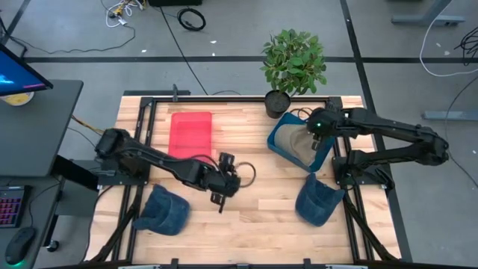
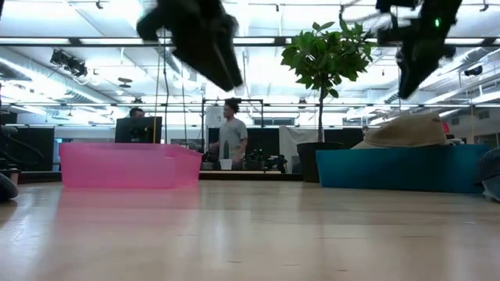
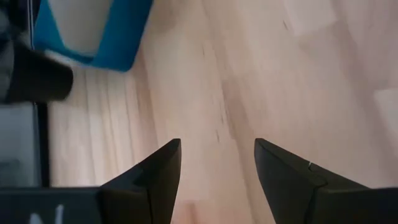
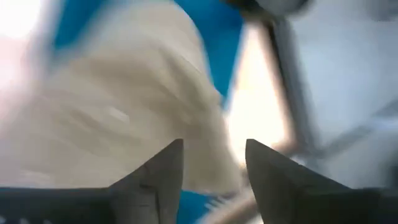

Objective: Pick & Place hat
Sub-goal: Put the right blue cap into the red bin

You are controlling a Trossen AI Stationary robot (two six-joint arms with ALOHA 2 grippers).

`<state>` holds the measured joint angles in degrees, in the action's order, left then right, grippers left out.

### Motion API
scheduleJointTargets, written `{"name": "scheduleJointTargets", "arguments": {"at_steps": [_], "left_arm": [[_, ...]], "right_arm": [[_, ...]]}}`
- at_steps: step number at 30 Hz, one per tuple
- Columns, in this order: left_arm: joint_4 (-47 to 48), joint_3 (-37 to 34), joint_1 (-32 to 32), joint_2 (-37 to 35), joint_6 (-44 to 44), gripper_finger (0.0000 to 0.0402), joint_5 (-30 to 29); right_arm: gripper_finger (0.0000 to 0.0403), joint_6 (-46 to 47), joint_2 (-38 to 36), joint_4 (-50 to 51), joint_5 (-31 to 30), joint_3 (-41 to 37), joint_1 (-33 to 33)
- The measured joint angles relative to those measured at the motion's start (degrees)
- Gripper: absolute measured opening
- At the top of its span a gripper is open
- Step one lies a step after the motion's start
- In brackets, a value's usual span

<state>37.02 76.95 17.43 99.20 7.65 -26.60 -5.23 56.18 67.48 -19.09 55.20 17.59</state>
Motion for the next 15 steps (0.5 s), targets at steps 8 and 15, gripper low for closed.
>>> {"name": "scheduleJointTargets", "arguments": {"at_steps": [8,15], "left_arm": [[3.1,0.0,-1.0,-10.9,-6.8,0.0206,5.1],[4.0,-2.1,-1.1,-14.1,-13.3,0.0206,5.9]], "right_arm": [[0.0166,8.4,0.0,-5.8,15.4,4.1,-8.9],[0.016,22.1,3.6,-4.6,19.3,4.1,-21.0]]}}
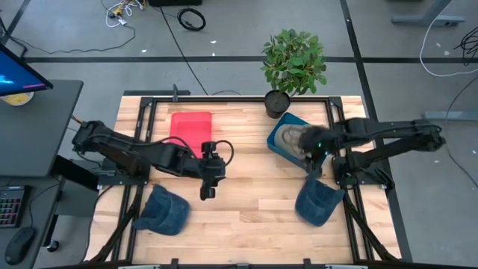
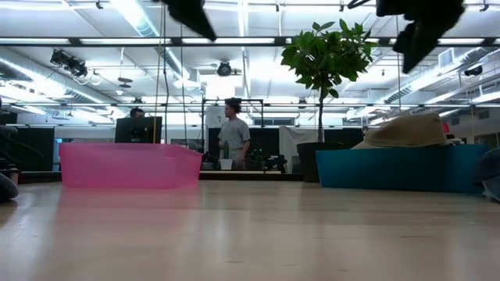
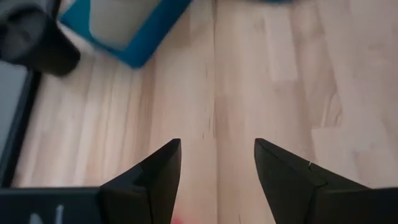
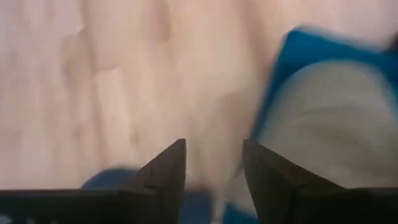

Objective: Pick & Place hat
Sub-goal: Put the right blue cap into the red bin

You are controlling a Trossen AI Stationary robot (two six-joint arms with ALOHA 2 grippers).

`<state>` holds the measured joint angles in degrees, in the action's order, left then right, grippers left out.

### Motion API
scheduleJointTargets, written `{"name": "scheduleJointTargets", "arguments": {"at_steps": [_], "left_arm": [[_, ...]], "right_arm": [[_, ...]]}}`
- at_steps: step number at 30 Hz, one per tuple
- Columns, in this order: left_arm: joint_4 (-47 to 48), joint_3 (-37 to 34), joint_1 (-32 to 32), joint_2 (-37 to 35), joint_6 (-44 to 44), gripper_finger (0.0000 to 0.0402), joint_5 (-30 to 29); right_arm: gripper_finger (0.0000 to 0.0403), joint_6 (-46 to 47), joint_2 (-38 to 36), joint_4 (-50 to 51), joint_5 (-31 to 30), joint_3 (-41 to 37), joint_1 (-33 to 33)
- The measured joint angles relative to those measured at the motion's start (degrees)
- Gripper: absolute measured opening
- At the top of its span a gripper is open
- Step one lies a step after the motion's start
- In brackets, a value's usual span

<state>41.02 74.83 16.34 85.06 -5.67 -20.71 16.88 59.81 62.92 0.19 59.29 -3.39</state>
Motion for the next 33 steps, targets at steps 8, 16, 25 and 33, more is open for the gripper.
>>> {"name": "scheduleJointTargets", "arguments": {"at_steps": [8,16,25,33], "left_arm": [[-8.9,-12.4,0.0,0.1,-5.4,0.0206,2.0],[-13.3,-16.2,0.0,0.0,-5.7,0.0206,6.0],[-13.4,-16.2,0.0,0.0,-5.5,0.0206,5.9],[-13.3,-16.2,0.0,0.0,-5.5,0.0206,5.9]], "right_arm": [[0.016,20.8,7.4,2.4,2.5,-1.3,-15.1],[0.016,44.0,12.9,2.9,6.9,-8.0,-23.2],[0.016,52.7,13.3,-9.9,8.8,-15.9,-25.8],[0.011,52.2,13.3,-15.8,9.6,-19.3,-26.0]]}}
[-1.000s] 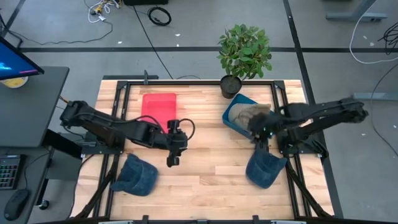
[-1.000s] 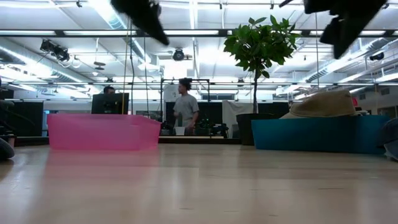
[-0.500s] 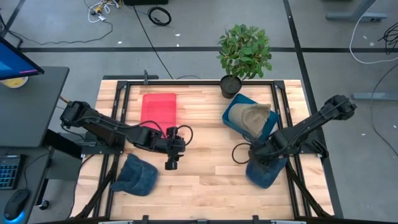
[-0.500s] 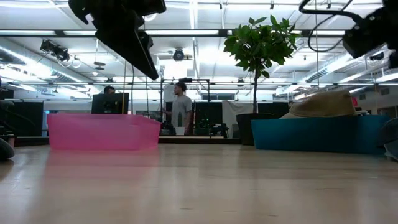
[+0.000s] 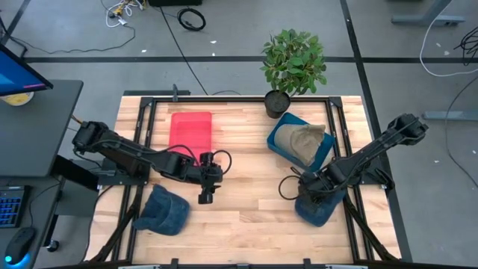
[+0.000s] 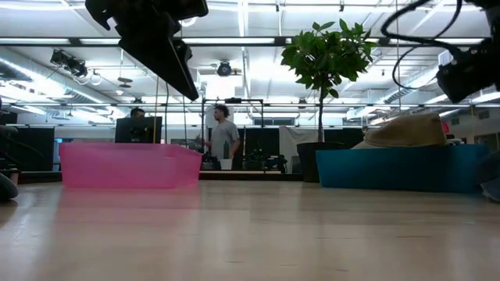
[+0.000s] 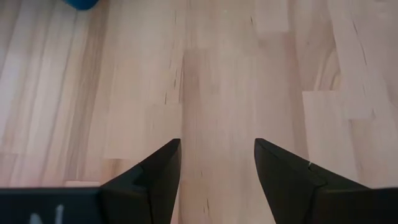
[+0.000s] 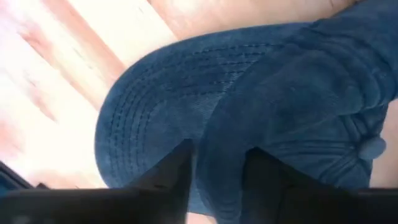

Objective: Pick & Place hat
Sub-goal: Put the right blue cap into the red bin

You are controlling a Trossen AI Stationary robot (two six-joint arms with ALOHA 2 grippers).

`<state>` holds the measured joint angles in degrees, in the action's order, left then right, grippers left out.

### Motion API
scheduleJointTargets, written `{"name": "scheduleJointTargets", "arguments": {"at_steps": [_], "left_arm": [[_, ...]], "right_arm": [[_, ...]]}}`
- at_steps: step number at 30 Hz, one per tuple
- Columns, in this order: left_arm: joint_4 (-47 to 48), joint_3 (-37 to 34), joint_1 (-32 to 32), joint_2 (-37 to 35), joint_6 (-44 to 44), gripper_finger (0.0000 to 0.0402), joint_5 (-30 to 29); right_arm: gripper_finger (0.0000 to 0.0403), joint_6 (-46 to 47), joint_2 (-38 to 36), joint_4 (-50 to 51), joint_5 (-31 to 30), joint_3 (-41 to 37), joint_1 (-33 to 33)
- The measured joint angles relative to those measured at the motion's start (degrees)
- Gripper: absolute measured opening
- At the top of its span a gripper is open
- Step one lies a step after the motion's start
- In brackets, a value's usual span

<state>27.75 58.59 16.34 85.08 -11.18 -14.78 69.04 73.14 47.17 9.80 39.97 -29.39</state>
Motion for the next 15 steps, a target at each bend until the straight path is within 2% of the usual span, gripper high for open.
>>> {"name": "scheduleJointTargets", "arguments": {"at_steps": [3,5,10,15], "left_arm": [[0.0,0.0,0.0,0.0,0.5,0.0206,0.0],[0.0,0.0,0.0,0.0,0.5,0.0206,0.0],[0.0,0.0,0.0,0.0,0.5,0.0206,0.0],[0.0,0.0,0.0,0.0,0.5,0.0206,0.4]], "right_arm": [[0.0039,-2.4,0.0,-0.2,3.2,1.9,0.0],[0.0012,-3.1,0.0,-0.9,5.6,3.7,0.0],[0.002,-8.1,0.0,-8.1,6.1,10.3,0.1],[0.0006,-23.4,0.0,-14.1,0.6,16.7,1.4]]}}
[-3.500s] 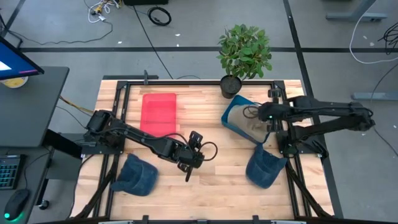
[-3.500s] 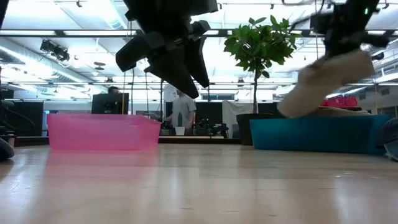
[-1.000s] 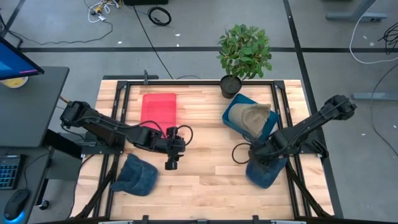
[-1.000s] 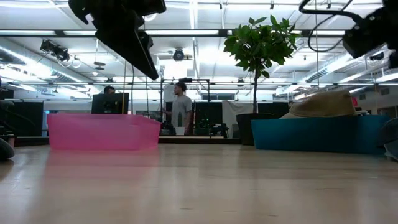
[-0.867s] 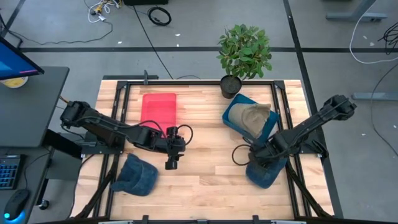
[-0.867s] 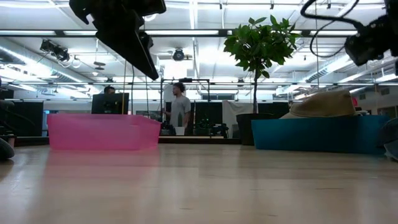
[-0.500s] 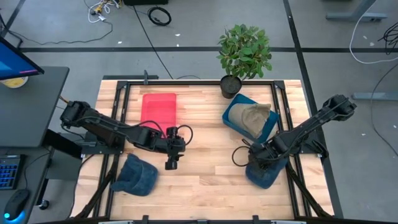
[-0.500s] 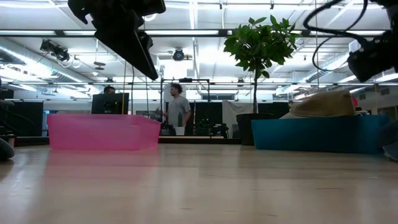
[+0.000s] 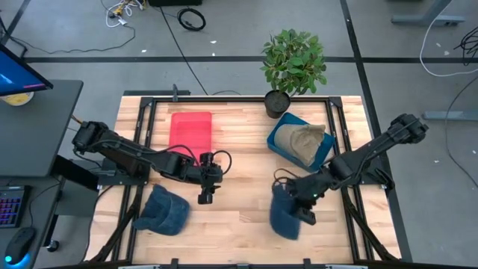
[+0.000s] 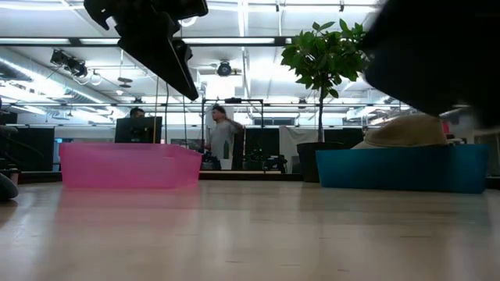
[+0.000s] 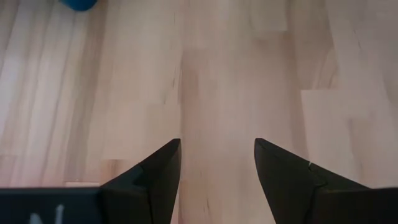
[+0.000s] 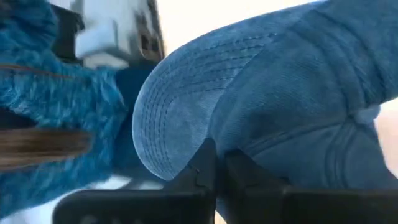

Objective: Pick & Place hat
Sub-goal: Put the right blue cap into the red bin

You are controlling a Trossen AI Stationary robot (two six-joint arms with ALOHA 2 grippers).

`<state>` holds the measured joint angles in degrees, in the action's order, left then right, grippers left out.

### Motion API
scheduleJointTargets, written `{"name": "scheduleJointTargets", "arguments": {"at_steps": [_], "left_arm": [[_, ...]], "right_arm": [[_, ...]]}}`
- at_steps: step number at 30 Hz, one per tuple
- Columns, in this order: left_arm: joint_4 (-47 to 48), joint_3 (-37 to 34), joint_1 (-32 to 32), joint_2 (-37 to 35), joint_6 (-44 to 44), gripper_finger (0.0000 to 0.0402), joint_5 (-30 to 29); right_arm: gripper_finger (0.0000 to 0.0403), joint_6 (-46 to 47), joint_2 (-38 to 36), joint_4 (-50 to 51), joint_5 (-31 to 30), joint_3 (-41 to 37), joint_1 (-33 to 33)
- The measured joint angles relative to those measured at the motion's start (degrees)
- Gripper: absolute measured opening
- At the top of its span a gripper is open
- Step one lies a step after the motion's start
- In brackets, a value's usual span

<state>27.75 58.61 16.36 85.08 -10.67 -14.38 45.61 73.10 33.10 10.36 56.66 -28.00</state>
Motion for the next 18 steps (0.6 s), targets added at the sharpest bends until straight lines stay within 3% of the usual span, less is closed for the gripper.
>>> {"name": "scheduleJointTargets", "arguments": {"at_steps": [5,11,18], "left_arm": [[0.3,0.0,0.6,-2.7,2.3,0.0206,3.7],[3.5,0.0,2.1,-13.1,2.4,0.0206,3.7],[4.5,0.1,2.5,-25.4,7.3,0.0206,2.0]], "right_arm": [[0.001,-13.6,0.0,-1.6,-10.9,2.0,3.4],[0.0007,-23.1,2.4,-2.2,-20.6,2.0,11.2],[0.0006,-37.4,12.5,-17.7,-21.6,2.1,20.6]]}}
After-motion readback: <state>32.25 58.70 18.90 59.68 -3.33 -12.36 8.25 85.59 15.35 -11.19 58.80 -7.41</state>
